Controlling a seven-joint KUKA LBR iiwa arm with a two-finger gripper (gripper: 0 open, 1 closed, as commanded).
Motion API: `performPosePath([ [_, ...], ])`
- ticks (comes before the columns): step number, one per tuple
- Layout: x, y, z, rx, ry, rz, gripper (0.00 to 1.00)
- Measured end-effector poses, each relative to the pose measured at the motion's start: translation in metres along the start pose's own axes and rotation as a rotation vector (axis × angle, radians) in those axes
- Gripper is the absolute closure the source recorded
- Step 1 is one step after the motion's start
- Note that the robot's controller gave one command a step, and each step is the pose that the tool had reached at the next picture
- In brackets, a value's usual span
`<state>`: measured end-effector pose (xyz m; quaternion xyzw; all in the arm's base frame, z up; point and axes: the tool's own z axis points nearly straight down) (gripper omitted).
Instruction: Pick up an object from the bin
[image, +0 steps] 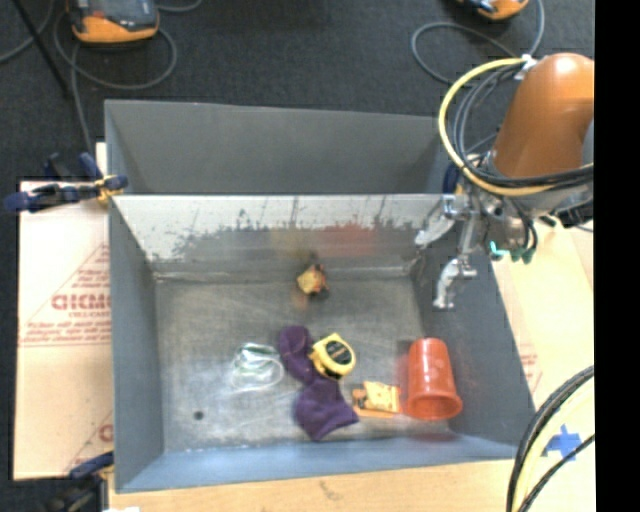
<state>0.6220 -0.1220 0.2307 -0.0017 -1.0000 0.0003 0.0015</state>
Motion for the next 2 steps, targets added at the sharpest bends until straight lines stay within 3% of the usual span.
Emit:
performPosePath([
  [1,0.000,0.000,-0.002,0.000,-0.002,-0.001,0.00],
  [2,0.041,-0.010,0.005,0.001,-0.011,-0.021,0.00],
])
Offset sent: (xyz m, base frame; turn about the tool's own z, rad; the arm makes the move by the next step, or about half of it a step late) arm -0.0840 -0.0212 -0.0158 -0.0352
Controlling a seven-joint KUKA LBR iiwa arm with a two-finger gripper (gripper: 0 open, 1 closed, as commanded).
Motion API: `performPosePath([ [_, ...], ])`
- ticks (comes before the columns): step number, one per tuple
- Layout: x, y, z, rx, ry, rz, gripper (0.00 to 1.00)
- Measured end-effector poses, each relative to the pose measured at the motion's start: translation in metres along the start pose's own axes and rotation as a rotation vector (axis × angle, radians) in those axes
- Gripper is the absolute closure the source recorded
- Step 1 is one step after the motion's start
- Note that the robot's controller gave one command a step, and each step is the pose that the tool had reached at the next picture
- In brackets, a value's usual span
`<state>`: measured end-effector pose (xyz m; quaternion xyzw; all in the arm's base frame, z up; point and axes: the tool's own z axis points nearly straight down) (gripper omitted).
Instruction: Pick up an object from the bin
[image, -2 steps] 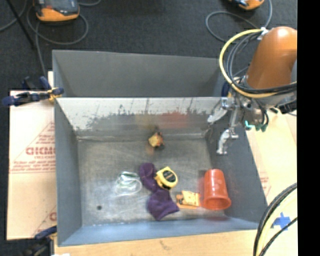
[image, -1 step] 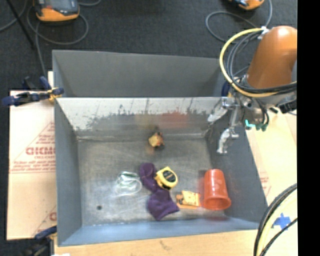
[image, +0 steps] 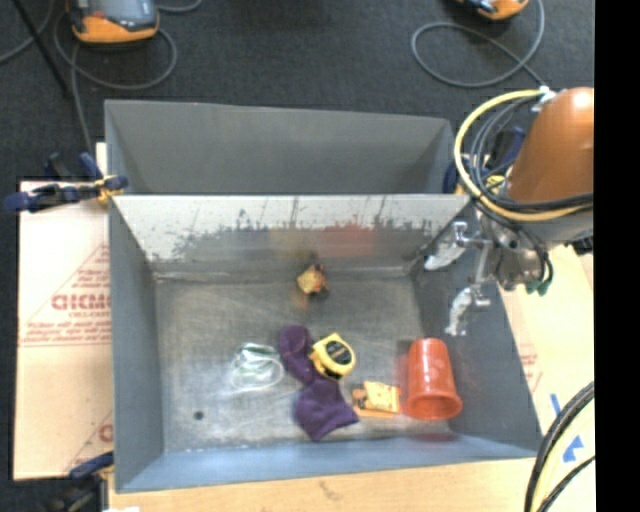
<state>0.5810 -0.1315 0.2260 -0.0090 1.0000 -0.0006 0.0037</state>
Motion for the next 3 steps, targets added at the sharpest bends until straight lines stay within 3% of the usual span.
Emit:
performPosePath([
  [2,0.023,0.003,0.006,-0.002,0.006,0.048,0.00],
  [3,0.040,0.005,0.013,0.000,0.002,-0.180,0.00],
])
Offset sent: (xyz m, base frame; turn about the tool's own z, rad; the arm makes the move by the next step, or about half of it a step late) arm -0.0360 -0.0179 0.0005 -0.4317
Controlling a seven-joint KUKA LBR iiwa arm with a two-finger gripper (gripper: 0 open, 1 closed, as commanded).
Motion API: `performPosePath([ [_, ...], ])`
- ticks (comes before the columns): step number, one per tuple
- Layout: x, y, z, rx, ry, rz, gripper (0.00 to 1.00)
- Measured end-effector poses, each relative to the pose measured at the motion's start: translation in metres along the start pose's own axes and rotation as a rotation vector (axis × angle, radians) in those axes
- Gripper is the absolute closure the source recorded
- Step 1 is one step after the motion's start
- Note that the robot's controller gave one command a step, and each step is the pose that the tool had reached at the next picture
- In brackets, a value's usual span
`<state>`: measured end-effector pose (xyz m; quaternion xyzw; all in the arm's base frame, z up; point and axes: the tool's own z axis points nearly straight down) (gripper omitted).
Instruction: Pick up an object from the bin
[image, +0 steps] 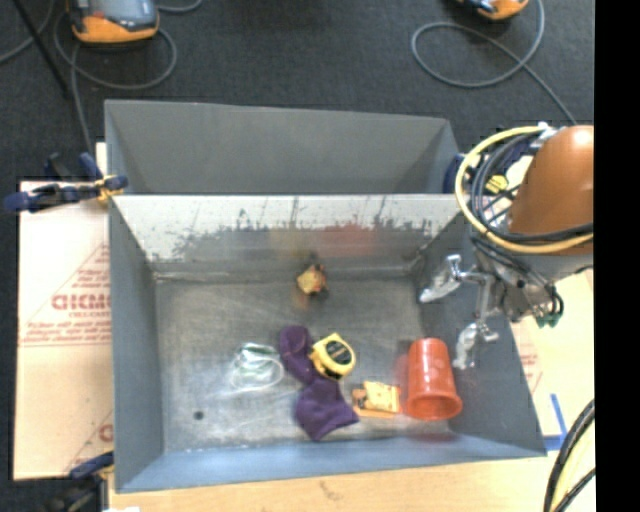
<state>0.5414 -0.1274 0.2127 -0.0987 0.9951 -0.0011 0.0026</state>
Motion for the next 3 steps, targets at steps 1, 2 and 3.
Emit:
performPosePath([
  [1,0.025,-0.014,0.031,-0.001,-0.001,-0.185,0.00],
  [2,0.041,-0.026,0.057,-0.003,0.005,-0.073,0.00],
  [3,0.050,-0.023,0.057,-0.002,0.003,-0.121,0.00],
])
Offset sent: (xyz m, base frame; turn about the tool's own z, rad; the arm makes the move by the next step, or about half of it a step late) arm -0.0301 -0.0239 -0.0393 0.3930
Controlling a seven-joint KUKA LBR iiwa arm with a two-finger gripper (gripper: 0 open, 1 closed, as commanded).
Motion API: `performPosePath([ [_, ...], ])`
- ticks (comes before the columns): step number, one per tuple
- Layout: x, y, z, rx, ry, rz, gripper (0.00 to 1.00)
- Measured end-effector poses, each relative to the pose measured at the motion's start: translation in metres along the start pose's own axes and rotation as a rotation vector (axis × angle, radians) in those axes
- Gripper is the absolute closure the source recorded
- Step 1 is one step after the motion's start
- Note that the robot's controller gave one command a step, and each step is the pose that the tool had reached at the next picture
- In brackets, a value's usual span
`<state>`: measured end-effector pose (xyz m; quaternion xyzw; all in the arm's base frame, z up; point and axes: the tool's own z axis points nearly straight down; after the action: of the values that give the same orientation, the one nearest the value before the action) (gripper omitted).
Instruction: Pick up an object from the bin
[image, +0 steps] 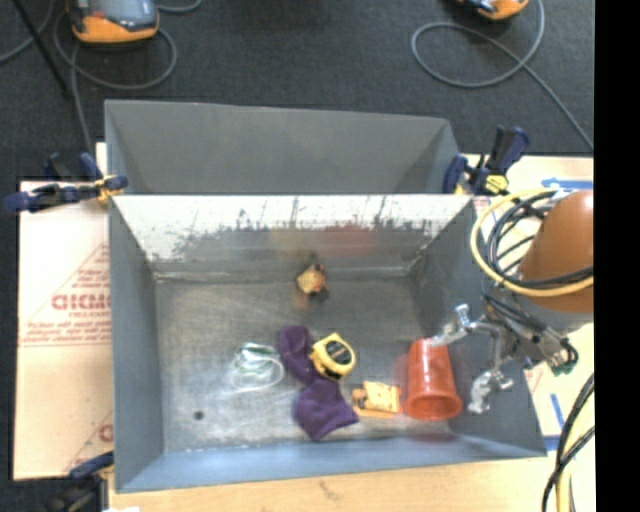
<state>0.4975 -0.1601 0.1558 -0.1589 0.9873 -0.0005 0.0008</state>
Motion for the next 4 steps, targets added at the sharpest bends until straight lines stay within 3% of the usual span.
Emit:
performPosePath([
  [1,-0.025,0.008,0.070,0.003,-0.014,-0.323,1.00],
  [2,-0.025,0.008,0.071,0.004,-0.015,-0.324,1.00],
  [3,-0.021,0.012,0.039,-0.002,0.000,-0.322,1.00],
  [4,-0.036,0.011,0.011,0.004,-0.007,-0.271,1.00],
])
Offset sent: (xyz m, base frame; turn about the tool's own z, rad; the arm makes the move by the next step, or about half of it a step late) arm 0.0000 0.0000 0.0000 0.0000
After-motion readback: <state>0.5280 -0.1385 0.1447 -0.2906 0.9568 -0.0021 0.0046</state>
